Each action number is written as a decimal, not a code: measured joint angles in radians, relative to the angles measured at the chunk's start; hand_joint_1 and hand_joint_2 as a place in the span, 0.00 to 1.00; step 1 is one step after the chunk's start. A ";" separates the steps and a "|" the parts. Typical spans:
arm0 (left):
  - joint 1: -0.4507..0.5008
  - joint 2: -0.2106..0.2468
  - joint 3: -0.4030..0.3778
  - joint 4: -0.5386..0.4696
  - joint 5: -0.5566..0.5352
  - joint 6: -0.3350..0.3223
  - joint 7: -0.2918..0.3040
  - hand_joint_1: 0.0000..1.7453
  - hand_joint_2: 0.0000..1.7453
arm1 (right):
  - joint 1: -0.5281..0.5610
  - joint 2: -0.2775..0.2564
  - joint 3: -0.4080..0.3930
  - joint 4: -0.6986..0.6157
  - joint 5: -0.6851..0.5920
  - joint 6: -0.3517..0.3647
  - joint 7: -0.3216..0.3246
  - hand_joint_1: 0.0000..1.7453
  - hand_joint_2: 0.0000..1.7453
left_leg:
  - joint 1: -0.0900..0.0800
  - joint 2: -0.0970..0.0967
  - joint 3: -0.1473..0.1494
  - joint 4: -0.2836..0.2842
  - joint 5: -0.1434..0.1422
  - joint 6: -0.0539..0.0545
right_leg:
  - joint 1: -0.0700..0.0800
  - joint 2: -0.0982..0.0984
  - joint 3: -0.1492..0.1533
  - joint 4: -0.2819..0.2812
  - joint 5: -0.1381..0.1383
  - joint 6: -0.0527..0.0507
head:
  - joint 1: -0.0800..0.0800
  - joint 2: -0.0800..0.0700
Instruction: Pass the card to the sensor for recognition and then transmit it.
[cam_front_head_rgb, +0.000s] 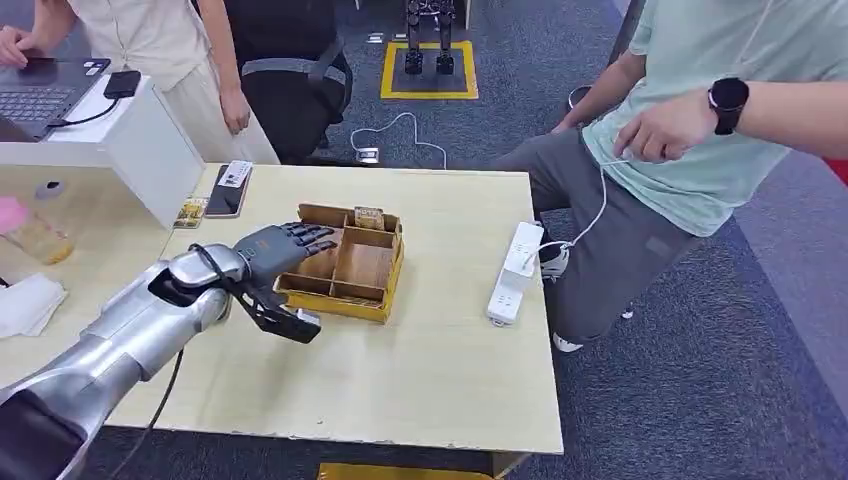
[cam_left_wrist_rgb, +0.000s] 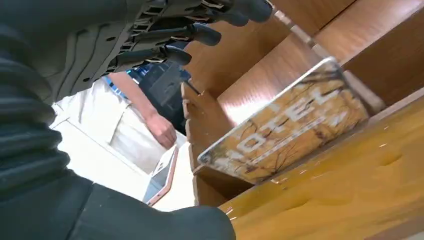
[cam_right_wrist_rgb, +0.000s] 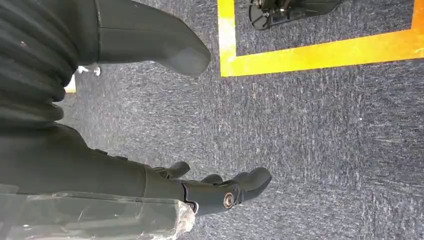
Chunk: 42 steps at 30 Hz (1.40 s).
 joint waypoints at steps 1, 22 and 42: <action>0.000 0.000 -0.001 0.003 0.000 0.003 0.001 0.00 1.00 | 0.000 0.000 0.000 0.000 0.000 0.000 0.000 0.00 1.00 | 0.000 0.000 0.000 0.000 0.000 0.000 | 0.000 0.000 0.000 0.000 0.000 0.000 | 0.000 0.000; 0.011 -0.003 -0.009 0.037 -0.008 0.058 0.043 0.00 1.00 | 0.000 0.000 0.000 0.000 0.003 0.008 -0.003 0.00 1.00 | 0.000 0.000 0.000 0.000 0.000 0.000 | 0.000 0.000 0.000 0.000 0.000 0.000 | 0.000 0.000; 0.017 -0.003 -0.009 0.040 -0.017 0.061 0.050 0.00 1.00 | 0.000 0.000 0.000 0.000 0.002 0.010 -0.006 0.00 1.00 | 0.000 0.000 0.000 0.000 0.000 0.000 | 0.000 0.000 0.000 0.000 0.000 0.000 | 0.000 0.000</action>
